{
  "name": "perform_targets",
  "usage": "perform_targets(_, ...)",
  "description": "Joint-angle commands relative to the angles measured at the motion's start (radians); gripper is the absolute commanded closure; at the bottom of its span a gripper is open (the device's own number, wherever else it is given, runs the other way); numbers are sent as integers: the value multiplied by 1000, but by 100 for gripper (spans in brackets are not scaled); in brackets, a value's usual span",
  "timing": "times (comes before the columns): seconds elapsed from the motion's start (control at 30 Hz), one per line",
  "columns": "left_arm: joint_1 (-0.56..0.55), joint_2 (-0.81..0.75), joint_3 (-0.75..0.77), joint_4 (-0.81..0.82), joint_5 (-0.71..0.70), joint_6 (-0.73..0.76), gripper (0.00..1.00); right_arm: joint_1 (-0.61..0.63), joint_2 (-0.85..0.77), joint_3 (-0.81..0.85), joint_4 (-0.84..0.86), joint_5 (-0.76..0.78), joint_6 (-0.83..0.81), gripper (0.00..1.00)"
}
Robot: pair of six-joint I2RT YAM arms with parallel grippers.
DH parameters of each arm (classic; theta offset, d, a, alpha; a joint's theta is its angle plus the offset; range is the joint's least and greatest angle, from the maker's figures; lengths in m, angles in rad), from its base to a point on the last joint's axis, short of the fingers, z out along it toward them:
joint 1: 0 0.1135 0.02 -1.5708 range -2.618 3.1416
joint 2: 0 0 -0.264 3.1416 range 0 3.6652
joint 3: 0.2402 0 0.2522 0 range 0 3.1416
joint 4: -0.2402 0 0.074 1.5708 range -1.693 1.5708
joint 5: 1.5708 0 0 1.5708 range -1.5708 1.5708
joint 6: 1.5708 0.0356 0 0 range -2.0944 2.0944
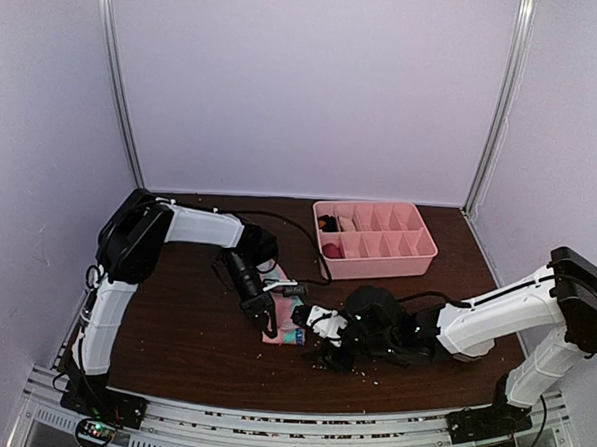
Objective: Roll the socks
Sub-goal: Roll the sock at the center of the board.
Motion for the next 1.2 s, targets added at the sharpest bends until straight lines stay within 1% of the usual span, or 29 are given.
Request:
perform_targets(0.0, 13, 87, -2, 71, -228, -23, 100, 17, 103, 138, -93, -52, -180, 39)
perform_targets(0.17, 13, 87, 2, 61, -224, -16, 100, 10, 205, 244, -144, -46, -265, 44)
perform_targets(0.33, 13, 86, 0, 56, -216, -10, 100, -22, 281, 299, -173, -61, -273, 50)
perform_targets(0.4, 13, 81, -4, 57, -214, -8, 100, -40, 302, 317, -185, -78, -258, 57)
perform_targets(0.5, 13, 70, -10, 59, -213, -4, 100, -69, 336, 351, -231, -113, -216, 72)
perform_targets(0.53, 13, 65, -12, 60, -212, -2, 100, -77, 345, 355, -239, -123, -206, 75)
perform_targets(0.63, 15, 40, -27, 62, -193, 18, 87, -89, 367, 345, -247, -143, -180, 78)
perform_targets(0.73, 18, -6, -56, 77, -156, 56, 77, -101, 386, 330, -258, -173, -158, 83)
perform_targets(0.8, 32, -68, -100, 120, -94, 93, 70, -112, 398, 316, -261, -196, -137, 86)
perform_targets(0.83, 43, -108, -138, 168, -73, 97, 65, -120, 403, 306, -260, -213, -124, 88)
perform_targets(0.93, 72, -233, -243, 307, -45, 110, 59, -145, 414, 282, -262, -265, -81, 92)
perform_targets(1.03, 79, -342, -360, 418, -55, 156, 56, -170, 416, 262, -266, -325, -31, 96)
perform_targets(1.17, 66, -414, -441, 503, -91, 197, 50, -211, 442, 290, -321, -418, 34, 99)
